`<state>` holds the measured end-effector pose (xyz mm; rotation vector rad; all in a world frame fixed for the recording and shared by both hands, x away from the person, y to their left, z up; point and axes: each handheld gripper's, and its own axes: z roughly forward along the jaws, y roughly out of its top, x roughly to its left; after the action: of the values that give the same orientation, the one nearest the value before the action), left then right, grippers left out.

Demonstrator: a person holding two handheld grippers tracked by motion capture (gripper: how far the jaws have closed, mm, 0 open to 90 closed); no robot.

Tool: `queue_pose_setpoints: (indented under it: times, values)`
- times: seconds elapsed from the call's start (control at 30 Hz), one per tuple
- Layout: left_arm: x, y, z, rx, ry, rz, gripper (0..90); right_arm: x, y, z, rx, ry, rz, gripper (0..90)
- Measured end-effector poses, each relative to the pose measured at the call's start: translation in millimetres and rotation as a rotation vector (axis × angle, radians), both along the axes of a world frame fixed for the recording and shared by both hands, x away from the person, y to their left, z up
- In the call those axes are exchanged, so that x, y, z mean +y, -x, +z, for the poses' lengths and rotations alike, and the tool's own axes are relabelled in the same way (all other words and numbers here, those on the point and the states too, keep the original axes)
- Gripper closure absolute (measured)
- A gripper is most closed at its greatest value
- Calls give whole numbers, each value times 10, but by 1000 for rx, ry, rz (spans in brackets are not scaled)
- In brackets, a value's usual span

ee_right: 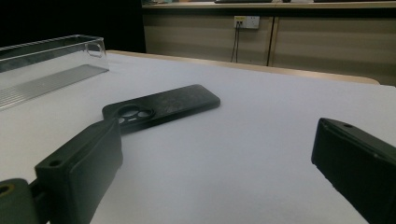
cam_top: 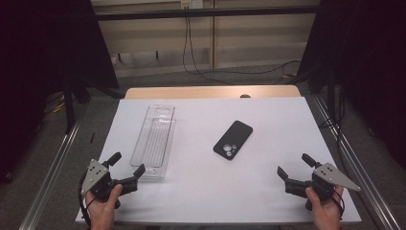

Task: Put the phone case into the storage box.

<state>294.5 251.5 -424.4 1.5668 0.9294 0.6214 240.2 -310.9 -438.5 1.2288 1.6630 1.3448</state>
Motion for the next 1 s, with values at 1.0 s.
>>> queue_pose_setpoints:
  times: [1.0]
  values:
    - [-4,25,7,2,13,3,31,180,-59,-1,1,-23,122,0]
